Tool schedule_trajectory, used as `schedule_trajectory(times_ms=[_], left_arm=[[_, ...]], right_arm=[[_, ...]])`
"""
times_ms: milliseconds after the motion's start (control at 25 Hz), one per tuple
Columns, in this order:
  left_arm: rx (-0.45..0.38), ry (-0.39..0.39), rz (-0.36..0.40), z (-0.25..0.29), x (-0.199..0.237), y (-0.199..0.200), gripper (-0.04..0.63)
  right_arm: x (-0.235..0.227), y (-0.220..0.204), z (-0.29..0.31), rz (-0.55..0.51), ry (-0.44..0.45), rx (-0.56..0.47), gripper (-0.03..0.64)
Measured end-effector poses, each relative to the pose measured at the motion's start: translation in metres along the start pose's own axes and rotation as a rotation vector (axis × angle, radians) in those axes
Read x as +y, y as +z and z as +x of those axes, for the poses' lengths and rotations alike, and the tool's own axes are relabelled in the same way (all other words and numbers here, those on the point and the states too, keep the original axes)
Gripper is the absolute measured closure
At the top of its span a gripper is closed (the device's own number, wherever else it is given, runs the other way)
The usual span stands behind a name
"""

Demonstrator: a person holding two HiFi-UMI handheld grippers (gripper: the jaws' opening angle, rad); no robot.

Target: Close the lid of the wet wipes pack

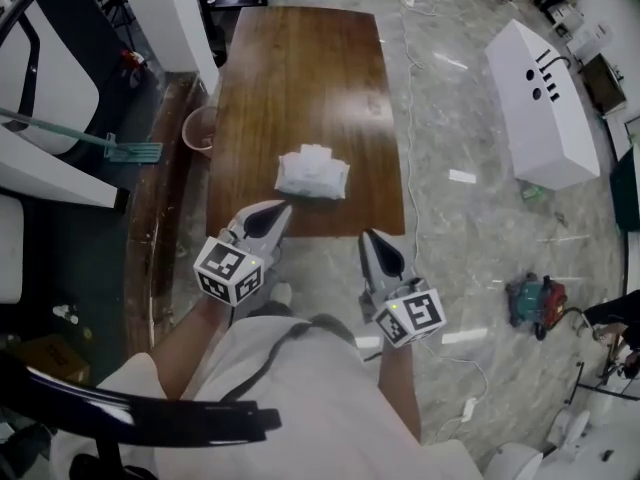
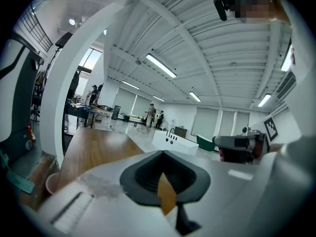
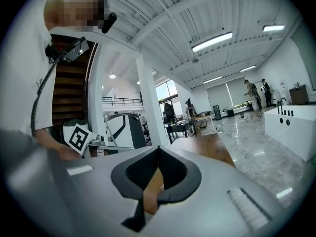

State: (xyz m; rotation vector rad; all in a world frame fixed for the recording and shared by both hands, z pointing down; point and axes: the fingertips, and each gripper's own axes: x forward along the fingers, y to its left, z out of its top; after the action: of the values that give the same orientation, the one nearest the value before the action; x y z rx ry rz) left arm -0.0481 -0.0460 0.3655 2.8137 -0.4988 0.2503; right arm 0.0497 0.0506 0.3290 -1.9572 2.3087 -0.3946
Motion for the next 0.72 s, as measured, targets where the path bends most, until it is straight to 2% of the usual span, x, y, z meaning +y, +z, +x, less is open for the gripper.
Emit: schedule_trajectory(times_ms=[160,280,480,720], left_arm=[[0.015,-0.013,-0.031,0.015,0.012,-0.002,0.591],[0.031,0.006,-0.046,0.023,0.017,-0.011,0.591],[0.009,0.110,-0.045,0.032,0.027,-0.010,0.591],[-0.035,0.243,-0.058,0.044,0.037,-0.001,0.591]], right_arm=[[-0.017,-0.009,0.012,0.016,-0.015,0.040,0.609],[-0.030,-0.012,0.020,0.028,0.002,0.049,0.609],[-0.046,-0.014,0.047,0.018,0.117,0.069,0.609],[-0.068,-0.007,0.082,-0.053,0.284,0.106,0.609]])
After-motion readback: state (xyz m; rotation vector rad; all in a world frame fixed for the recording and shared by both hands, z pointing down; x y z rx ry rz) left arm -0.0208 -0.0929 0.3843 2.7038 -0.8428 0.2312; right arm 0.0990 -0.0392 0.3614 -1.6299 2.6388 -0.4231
